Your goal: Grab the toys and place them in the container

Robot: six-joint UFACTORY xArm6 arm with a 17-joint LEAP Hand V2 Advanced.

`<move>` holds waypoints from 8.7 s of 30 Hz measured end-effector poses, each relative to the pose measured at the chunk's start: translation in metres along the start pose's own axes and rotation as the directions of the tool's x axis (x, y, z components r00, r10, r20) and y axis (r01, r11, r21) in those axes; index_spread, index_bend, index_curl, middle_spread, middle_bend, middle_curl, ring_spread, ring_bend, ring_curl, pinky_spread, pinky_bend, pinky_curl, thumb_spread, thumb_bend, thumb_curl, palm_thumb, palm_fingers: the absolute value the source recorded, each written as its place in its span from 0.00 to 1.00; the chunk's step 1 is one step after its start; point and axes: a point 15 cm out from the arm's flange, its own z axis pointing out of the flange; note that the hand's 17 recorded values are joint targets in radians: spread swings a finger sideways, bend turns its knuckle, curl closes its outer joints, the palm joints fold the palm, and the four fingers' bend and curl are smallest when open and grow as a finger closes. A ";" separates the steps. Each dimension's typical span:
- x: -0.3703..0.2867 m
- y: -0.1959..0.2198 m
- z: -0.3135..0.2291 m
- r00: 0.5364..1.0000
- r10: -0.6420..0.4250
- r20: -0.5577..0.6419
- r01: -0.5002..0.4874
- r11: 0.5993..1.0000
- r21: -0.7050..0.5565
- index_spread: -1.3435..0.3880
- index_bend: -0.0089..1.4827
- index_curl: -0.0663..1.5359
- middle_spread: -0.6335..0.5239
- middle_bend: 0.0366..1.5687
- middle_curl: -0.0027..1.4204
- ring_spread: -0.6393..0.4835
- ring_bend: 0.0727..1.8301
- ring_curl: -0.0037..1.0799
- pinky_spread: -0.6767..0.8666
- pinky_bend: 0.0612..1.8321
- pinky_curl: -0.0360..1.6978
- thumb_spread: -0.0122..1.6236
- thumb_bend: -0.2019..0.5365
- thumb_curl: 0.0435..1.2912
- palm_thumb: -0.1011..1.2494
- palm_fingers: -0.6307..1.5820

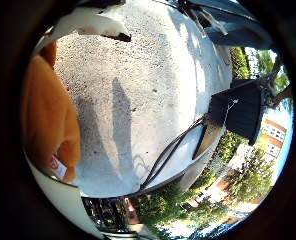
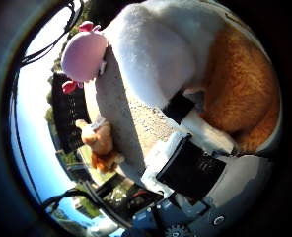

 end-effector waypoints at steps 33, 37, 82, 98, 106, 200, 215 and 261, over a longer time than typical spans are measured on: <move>-0.210 0.197 -0.404 0.911 -0.368 0.184 0.397 0.905 -0.155 0.25 0.39 0.64 0.38 0.85 0.70 0.46 0.83 0.78 0.53 0.97 0.35 0.69 0.29 0.57 0.80 0.62; -0.290 0.213 -0.434 0.853 -0.502 0.144 0.517 0.849 -0.104 0.23 0.38 0.70 0.38 0.87 0.71 0.46 0.85 0.79 0.52 0.97 0.37 0.70 0.27 0.60 0.80 0.60; -0.571 -0.013 -0.174 0.920 -0.391 -0.016 0.381 0.888 0.258 0.31 0.22 0.77 0.52 0.37 0.43 0.75 0.52 0.49 0.67 0.73 0.39 0.68 0.22 0.48 0.67 0.21; -0.521 0.029 -0.299 0.855 -0.517 -0.040 0.513 0.831 0.214 0.49 0.10 0.36 0.67 0.09 0.26 0.86 0.28 0.28 0.78 0.55 0.25 0.65 0.23 0.39 0.63 0.25; -0.395 0.117 -0.425 0.856 -0.517 -0.024 0.516 0.848 0.117 0.52 0.10 0.29 0.67 0.09 0.24 0.85 0.25 0.27 0.77 0.47 0.21 0.67 0.23 0.37 0.62 0.27; -0.337 0.151 -0.393 0.880 -0.474 0.001 0.472 0.877 0.088 0.10 0.46 0.48 0.31 0.79 0.81 0.44 0.83 0.82 0.51 0.92 0.46 0.69 0.26 0.58 0.81 0.61; -0.513 0.077 -0.312 0.844 -0.534 0.042 0.529 0.844 0.092 0.06 0.41 0.71 0.32 0.84 0.82 0.45 0.87 0.81 0.51 0.95 0.50 0.69 0.26 0.62 0.80 0.58; -0.302 -0.019 -0.338 0.871 -0.475 -0.130 0.492 0.843 0.217 0.55 0.11 0.28 0.61 0.09 0.23 0.84 0.20 0.28 0.76 0.41 0.21 0.67 0.21 0.39 0.58 0.27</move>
